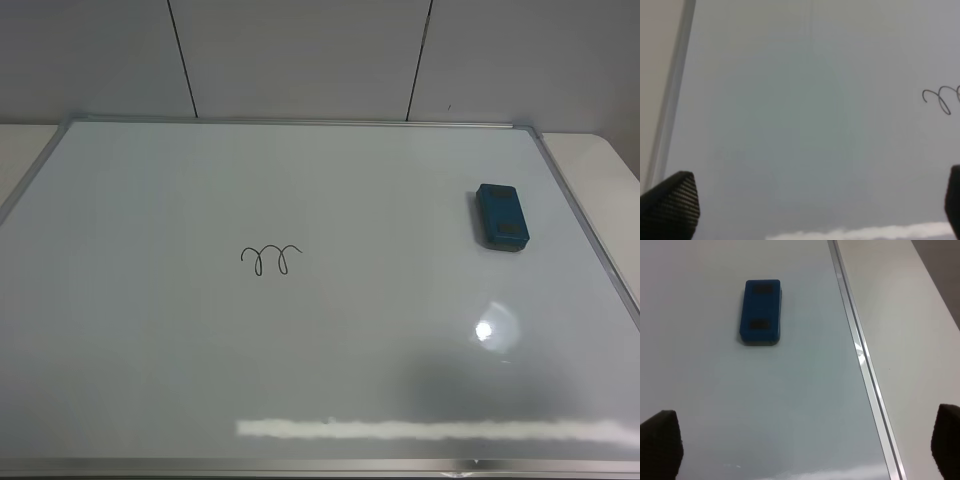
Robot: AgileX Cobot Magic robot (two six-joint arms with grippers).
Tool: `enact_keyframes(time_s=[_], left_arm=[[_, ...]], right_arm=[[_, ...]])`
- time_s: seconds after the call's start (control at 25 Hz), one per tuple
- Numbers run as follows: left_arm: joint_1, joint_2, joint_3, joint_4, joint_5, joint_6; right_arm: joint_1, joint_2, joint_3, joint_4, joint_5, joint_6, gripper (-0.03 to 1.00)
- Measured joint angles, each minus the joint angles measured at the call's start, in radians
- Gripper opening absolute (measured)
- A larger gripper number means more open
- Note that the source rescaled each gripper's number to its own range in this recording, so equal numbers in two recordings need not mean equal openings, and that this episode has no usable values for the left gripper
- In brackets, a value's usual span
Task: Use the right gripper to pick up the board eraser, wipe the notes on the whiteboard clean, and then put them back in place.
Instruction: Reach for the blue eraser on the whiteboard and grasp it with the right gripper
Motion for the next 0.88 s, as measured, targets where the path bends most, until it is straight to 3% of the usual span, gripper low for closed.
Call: enact_keyframes(time_s=[0.88], left_arm=[[0.0, 0.0, 0.0, 0.0, 0.0, 0.0]], right_arm=[[0.0, 0.072, -0.027, 0.017, -0.001, 0.017, 1.0]])
